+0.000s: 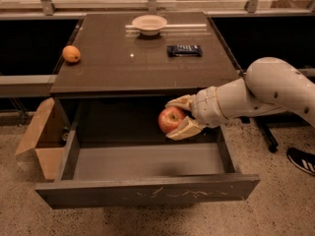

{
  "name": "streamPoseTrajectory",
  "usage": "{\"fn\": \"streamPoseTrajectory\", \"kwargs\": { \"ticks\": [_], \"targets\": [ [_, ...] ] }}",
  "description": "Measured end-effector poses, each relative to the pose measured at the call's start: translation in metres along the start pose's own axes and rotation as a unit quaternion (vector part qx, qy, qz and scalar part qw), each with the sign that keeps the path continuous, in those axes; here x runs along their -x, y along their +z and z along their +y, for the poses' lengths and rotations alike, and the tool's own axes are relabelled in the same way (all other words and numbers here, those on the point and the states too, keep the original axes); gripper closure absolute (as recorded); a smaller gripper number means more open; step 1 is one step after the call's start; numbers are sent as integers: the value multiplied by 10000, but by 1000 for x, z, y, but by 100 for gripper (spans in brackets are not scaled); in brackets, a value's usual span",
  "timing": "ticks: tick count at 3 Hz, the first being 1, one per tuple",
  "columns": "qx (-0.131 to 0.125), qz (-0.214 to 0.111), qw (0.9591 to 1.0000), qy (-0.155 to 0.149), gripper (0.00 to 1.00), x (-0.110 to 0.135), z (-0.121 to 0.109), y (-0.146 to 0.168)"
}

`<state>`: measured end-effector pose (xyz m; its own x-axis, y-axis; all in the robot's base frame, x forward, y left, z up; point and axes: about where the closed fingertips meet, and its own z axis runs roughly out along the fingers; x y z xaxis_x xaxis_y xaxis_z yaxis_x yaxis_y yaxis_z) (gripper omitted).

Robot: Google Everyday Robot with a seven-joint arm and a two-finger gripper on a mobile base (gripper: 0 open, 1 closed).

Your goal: Pick apple from top drawer and place on counter

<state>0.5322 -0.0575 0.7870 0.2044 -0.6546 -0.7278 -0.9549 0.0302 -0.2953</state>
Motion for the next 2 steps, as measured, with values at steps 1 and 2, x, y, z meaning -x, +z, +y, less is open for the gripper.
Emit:
{"fn": "streamPoseTrajectory", "kwargs": {
  "ticks": [1, 2],
  "targets": [
    [-10, 3, 10000, -33, 100, 3, -2, -2],
    [-151, 52, 9990, -412, 100, 42, -32, -25]
  ]
}}
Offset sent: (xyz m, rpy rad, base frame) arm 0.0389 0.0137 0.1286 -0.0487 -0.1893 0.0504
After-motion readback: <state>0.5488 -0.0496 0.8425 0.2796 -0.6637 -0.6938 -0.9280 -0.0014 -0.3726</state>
